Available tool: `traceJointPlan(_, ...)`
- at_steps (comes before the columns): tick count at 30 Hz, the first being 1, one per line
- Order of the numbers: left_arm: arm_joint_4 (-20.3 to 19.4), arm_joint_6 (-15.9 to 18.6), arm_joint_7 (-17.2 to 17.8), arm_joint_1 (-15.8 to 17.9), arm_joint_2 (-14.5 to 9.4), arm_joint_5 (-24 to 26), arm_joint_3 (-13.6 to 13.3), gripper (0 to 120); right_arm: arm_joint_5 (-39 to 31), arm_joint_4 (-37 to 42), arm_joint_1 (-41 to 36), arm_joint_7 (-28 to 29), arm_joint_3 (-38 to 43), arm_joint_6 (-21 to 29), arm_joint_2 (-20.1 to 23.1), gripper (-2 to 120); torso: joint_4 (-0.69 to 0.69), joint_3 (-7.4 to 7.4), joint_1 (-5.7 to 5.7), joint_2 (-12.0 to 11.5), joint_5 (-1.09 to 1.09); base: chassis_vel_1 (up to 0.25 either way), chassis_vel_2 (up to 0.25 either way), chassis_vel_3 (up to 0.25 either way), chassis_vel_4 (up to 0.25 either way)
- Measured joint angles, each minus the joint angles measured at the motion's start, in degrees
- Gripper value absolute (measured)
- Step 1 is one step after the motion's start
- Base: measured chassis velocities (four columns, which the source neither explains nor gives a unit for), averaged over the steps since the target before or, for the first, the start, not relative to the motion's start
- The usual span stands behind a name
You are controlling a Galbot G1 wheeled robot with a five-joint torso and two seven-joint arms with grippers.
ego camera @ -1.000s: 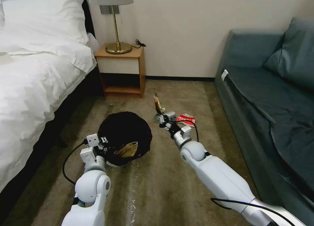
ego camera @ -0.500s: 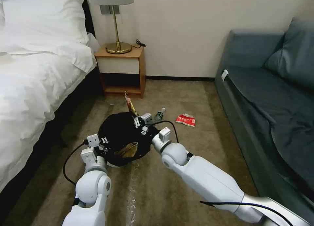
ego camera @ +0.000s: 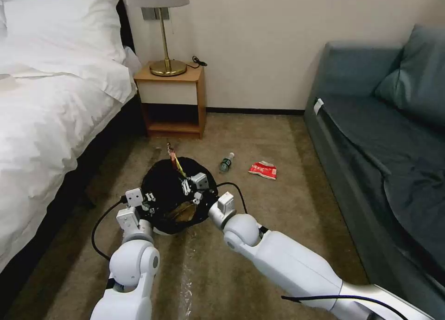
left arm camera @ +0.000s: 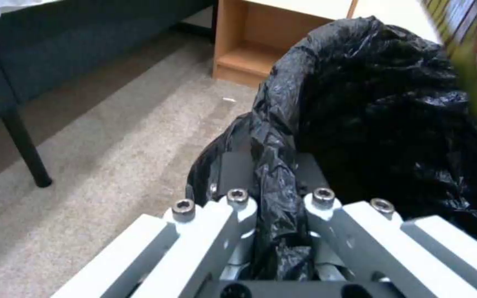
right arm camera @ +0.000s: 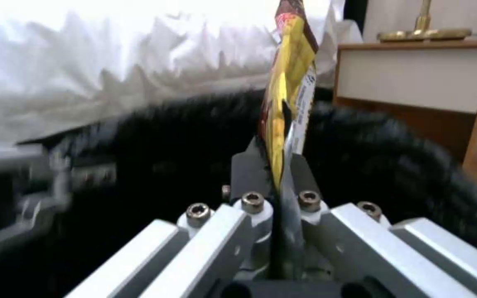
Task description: Pick up the trash bin, then pick up the garbage on the floor and place it into the trash bin.
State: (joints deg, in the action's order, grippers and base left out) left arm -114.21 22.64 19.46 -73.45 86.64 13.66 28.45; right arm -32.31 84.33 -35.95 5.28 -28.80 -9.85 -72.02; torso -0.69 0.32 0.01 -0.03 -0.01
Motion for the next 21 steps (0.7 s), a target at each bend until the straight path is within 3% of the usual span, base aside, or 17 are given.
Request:
traceJointPlan(4,0.0,0.0,0.0,0.0,0.1,-0.1,0.0,5,1.0,-0.6,-0.6,-0.1,-0.3,-0.2,0.0,0,0.0,0.0,0.0,0.0,0.0,0.0,0.0,0.0,0.0)
traceJointPlan(6,0.0,0.0,0.0,0.0,0.1,-0.2,0.0,5,1.4,-0.8,-0.7,-0.2,-0.4,-0.5,0.0,12,0.0,0.0,0.0,0.0,0.0,0.0,0.0,0.0,0.0)
traceJointPlan(10,0.0,0.0,0.0,0.1,0.1,-0.2,0.0,5,1.4,-0.8,-0.7,-0.2,-0.4,-0.5,0.1,20,0.0,0.0,0.0,0.0,0.0,0.0,0.0,0.0,0.0)
traceJointPlan(12,0.0,0.0,0.0,0.1,0.1,-0.2,0.0,5,1.4,-0.8,-0.7,-0.2,-0.3,-0.5,0.1,31,0.0,0.0,0.0,0.0,0.0,0.0,0.0,0.0,0.0)
traceJointPlan(14,0.1,0.0,0.0,0.1,0.1,-0.2,-0.1,5,1.4,-0.8,-0.7,-0.2,-0.2,-0.5,0.1,35,0.0,0.0,0.0,0.0,0.0,0.0,0.0,0.0,0.0)
traceJointPlan(16,0.1,0.0,0.0,0.1,0.1,-0.2,-0.1,5,1.4,-0.7,-0.7,-0.2,-0.1,-0.5,0.2,48,0.0,0.0,0.0,0.0,0.0,0.0,0.0,0.0,0.0)
traceJointPlan(21,0.2,0.0,-0.1,0.0,0.0,-0.2,-0.1,5,1.4,-0.5,-0.7,-0.3,0.1,-0.5,0.3,63,0.0,0.0,0.0,0.0,0.0,0.0,0.0,0.0,0.0)
